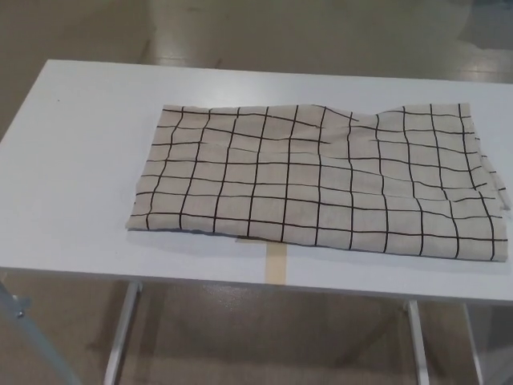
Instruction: Use the left hand to fold a white towel with checkered patterns in half.
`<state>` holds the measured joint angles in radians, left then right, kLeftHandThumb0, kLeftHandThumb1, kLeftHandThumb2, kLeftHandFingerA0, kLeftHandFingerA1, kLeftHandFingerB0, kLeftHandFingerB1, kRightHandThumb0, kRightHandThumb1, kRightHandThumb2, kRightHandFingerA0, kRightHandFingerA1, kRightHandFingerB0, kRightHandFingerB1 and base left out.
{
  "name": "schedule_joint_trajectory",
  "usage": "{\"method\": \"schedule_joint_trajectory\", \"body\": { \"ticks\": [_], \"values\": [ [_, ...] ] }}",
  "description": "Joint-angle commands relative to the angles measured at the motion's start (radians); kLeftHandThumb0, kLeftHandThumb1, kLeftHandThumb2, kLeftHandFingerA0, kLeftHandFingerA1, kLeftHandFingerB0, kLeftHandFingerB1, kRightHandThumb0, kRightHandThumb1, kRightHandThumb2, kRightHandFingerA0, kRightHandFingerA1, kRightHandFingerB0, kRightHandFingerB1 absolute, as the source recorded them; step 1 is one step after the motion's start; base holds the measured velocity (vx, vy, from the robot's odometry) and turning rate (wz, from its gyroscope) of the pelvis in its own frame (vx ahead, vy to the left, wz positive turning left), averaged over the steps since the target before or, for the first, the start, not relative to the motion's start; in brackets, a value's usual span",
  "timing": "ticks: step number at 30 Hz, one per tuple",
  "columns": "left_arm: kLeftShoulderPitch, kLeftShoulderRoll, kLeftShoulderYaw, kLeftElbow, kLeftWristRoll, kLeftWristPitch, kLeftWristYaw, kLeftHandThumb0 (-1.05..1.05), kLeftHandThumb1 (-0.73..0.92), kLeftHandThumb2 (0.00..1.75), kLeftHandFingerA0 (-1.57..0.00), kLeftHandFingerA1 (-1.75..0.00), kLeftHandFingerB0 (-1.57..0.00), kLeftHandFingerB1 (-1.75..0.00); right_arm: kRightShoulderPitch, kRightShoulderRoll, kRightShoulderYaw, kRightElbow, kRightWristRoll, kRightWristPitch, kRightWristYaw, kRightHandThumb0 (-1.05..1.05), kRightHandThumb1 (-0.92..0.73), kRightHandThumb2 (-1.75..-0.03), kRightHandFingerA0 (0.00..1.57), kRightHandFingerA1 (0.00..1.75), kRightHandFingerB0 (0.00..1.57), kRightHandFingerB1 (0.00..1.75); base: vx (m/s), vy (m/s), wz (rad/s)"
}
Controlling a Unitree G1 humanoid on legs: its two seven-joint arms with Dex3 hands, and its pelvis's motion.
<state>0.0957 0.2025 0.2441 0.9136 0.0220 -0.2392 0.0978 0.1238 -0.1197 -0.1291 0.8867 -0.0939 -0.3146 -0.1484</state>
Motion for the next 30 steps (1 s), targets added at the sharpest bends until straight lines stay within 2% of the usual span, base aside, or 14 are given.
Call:
{"method": "schedule_joint_trajectory", "body": {
  "ticks": [1,2,3,6,7,12,14,15,17,21,23,24,25,30],
  "values": [
    [0.013,-0.003,0.044,0.035,-0.033,-0.259,0.046,-0.38,0.46,0.56,-0.11,-0.35,-0.08,-0.25,0.0,0.037,-0.058,0.001,0.033,-0.305,-0.121,-0.45,-0.72,-0.74,0.18,0.33,0.18,0.34,0.0,0.0,0.0],
    [0.015,0.004,0.044,0.035,-0.032,-0.262,0.033,-0.46,0.32,0.7,-0.02,-0.4,0.0,-0.26,0.0,0.036,-0.061,0.002,0.034,-0.311,-0.115,-0.24,-0.61,-1.08,0.07,0.51,0.07,0.5,0.0,0.0,0.0],
    [0.016,0.013,0.045,0.037,-0.035,-0.268,0.016,-0.57,0.37,0.67,-0.12,-0.22,-0.12,-0.07,0.004,0.039,-0.062,-0.004,0.036,-0.317,-0.108,-0.25,-0.6,-1.08,0.07,0.5,0.06,0.5,0.0,0.0,0.0],
    [0.025,0.038,0.053,0.028,-0.045,-0.282,-0.028,-0.57,0.38,0.76,-0.07,-0.17,-0.06,-0.16,0.017,0.053,-0.067,-0.022,0.045,-0.331,-0.087,-0.27,-0.58,-1.07,0.06,0.5,0.06,0.5,0.0,0.0,0.0],
    [0.032,0.041,0.059,0.012,-0.055,-0.293,-0.042,-0.57,0.35,0.76,0.0,-0.15,0.0,-0.17,0.022,0.059,-0.067,-0.025,0.05,-0.335,-0.079,-0.5,-0.77,-0.65,0.2,0.29,0.16,0.27,0.0,0.0,0.0],
    [0.054,0.05,0.071,-0.047,-0.066,-0.347,-0.069,-0.6,0.37,0.76,0.0,-0.11,0.0,-0.16,0.024,0.068,-0.074,-0.012,0.056,-0.358,-0.058,-0.52,-0.77,-0.65,0.2,0.28,0.16,0.27,0.0,0.0,0.0],
    [0.08,0.049,0.074,-0.127,-0.071,-0.402,-0.077,-0.66,0.4,0.75,0.0,-0.03,0.0,-0.18,0.019,0.066,-0.074,0.0,0.056,-0.37,-0.048,-0.52,-0.77,-0.65,0.19,0.28,0.15,0.27,0.0,0.0,0.0],
    [0.105,0.058,0.071,-0.245,-0.062,-0.479,-0.081,-0.73,0.46,0.74,0.0,0.0,0.0,-0.21,0.015,0.06,-0.071,0.015,0.049,-0.382,-0.047,-0.3,-0.59,-1.08,0.01,0.48,0.0,0.48,0.0,0.0,0.0],
    [0.122,0.074,0.066,-0.334,-0.034,-0.521,-0.071,-0.73,0.46,0.75,0.0,-0.11,0.0,-0.23,0.013,0.055,-0.068,0.025,0.043,-0.392,-0.047,-0.3,-0.59,-1.08,0.0,0.48,0.0,0.48,0.0,0.0,0.0],
    [0.161,0.109,0.074,-0.591,0.07,-0.55,-0.027,-0.72,0.44,0.77,0.0,-0.08,0.0,-0.16,0.004,0.05,-0.062,0.04,0.029,-0.398,-0.061,-0.3,-0.59,-1.08,0.0,0.48,0.0,0.48,0.0,0.0,0.0],
    [0.166,0.124,0.086,-0.707,0.129,-0.541,-0.017,-0.64,0.46,0.54,0.0,0.0,0.0,-0.01,-0.001,0.047,-0.058,0.047,0.02,-0.401,-0.07,-0.3,-0.6,-1.08,0.0,0.48,0.0,0.48,0.0,0.0,0.0],
    [0.167,0.133,0.094,-0.766,0.163,-0.536,-0.011,-0.64,0.46,0.54,0.0,0.0,0.0,-0.01,-0.003,0.046,-0.057,0.05,0.017,-0.401,-0.075,-0.3,-0.6,-1.08,0.0,0.48,0.0,0.48,0.0,0.0,0.0],
    [0.166,0.143,0.101,-0.833,0.203,-0.528,-0.006,-0.66,0.39,0.72,0.0,0.0,0.0,-0.01,-0.006,0.045,-0.056,0.053,0.014,-0.401,-0.079,-0.3,-0.61,-1.09,0.0,0.48,0.0,0.48,0.0,0.0,0.0],
    [0.084,0.173,0.092,-0.935,0.296,-0.532,-0.004,-0.44,0.4,0.64,0.0,0.0,0.0,0.0,-0.006,0.036,-0.053,0.051,0.005,-0.393,-0.086,-0.3,-0.61,-1.09,0.0,0.48,0.0,0.48,0.0,0.0,0.0]
  ]
}}
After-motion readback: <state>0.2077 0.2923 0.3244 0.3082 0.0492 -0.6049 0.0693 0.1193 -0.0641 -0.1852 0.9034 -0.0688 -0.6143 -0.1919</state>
